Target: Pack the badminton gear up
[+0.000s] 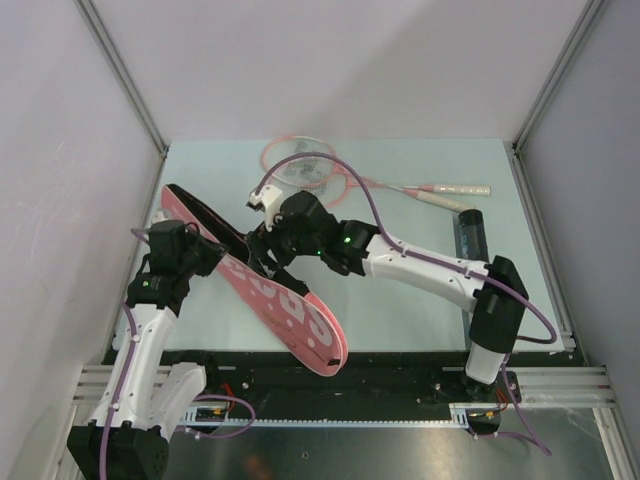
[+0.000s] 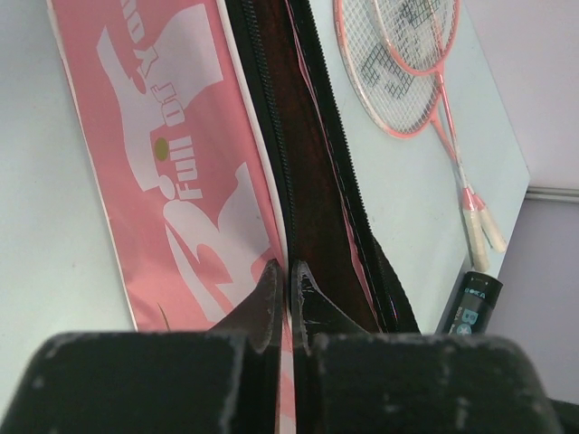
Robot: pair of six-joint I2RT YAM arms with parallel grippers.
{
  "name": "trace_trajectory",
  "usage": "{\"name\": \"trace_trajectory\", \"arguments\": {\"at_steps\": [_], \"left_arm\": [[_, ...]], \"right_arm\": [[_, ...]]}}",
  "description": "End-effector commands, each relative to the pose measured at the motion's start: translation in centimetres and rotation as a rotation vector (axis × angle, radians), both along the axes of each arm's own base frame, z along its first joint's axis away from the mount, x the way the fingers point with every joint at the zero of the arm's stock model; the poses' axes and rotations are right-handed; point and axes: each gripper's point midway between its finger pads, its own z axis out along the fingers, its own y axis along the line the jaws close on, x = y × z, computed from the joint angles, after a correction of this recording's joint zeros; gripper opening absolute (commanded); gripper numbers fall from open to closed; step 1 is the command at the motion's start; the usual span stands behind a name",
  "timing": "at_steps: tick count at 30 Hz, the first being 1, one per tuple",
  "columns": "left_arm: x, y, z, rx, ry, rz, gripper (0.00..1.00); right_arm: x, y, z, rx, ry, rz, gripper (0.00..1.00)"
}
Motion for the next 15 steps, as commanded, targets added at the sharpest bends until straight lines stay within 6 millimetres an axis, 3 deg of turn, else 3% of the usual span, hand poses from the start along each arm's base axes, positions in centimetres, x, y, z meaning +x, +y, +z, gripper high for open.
{"name": "trace_trajectory", "arguments": {"at_steps": [1, 5, 6, 11, 13, 15], "left_arm": [[0.7, 0.1, 2.5, 0.021, -0.08, -0.002, 0.0], [0.5, -0.2, 1.9, 0.009, -0.067, -0.014, 0.0], [0.5, -0.1, 1.8, 0.011, -0.067, -0.014, 0.0], [0.4, 0.5, 1.5, 0.063, -0.07, -0.014, 0.0], [0.4, 0.7, 1.5, 0.08, -0.071, -0.014, 0.0], [0.4, 0.8, 1.6, 0.091, -0.077, -0.018, 0.0]], "right_arm": [[0.9, 0.4, -1.5, -0.086, -0.08, -0.037, 0.73], [1.7, 0.4, -2.1, -0.127, -0.11, -0.077, 0.57], [1.6, 0.5, -1.8, -0.129, -0.126, -0.087, 0.49], [2.3, -0.1, 0.0, -0.113, -0.143, -0.135, 0.41], [2.8, -0.7, 0.5, -0.097, -0.119, -0.154, 0.22], [3.0, -1.1, 0.6, -0.088, -0.098, -0.156, 0.16]]}}
